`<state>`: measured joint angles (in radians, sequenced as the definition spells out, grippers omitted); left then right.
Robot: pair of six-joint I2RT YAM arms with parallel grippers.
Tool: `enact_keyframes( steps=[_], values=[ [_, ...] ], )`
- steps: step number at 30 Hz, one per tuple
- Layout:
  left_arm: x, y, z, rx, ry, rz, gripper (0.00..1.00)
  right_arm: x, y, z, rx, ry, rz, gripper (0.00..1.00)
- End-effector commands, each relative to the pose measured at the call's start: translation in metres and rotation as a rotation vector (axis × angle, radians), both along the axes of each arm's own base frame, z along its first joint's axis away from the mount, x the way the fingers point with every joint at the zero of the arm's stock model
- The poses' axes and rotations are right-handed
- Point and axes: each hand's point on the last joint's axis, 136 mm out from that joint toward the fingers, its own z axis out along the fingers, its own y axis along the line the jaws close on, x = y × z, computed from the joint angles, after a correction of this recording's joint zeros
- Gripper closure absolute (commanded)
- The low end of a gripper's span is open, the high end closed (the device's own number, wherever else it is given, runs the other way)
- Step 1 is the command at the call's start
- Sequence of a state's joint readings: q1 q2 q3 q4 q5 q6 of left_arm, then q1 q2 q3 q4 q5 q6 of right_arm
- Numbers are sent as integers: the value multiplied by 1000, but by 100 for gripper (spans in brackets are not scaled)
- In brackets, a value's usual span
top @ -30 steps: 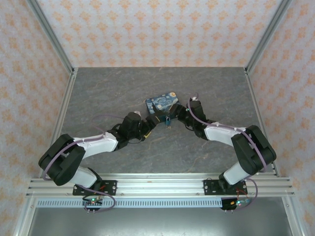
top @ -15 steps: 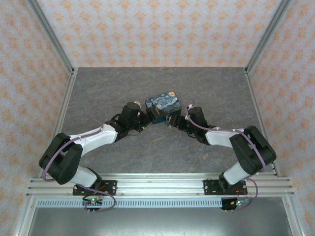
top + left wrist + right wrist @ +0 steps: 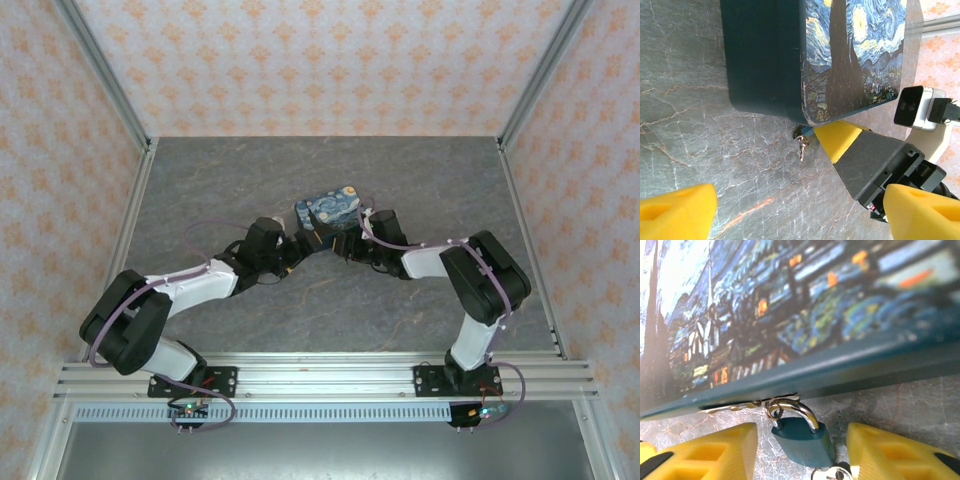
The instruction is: Unlock the padlock with the key
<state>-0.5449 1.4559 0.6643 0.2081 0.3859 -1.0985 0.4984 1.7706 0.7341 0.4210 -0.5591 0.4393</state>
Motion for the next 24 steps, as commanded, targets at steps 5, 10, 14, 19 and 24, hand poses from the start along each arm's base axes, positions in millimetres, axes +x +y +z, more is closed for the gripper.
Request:
enact_keyframes(
  steps=[5, 10, 14, 19, 24],
  values=[
    [6, -3, 3, -26, -28, 4, 14, -3, -2, -5, -6, -12, 12, 64],
    [8, -4, 1, -26, -27, 4, 14, -6, -7, -9, -13, -4, 2, 81],
    [8, -4, 0, -24, -28, 4, 14, -6, -9, -6, -12, -6, -2, 90],
    [8, -4, -2, -24, -26, 3, 14, -7, -14, -1, -3, -9, -11, 100],
    [7, -3, -4, -24, -24, 3, 14, -7, -22, -4, 9, 5, -20, 98]
  ],
)
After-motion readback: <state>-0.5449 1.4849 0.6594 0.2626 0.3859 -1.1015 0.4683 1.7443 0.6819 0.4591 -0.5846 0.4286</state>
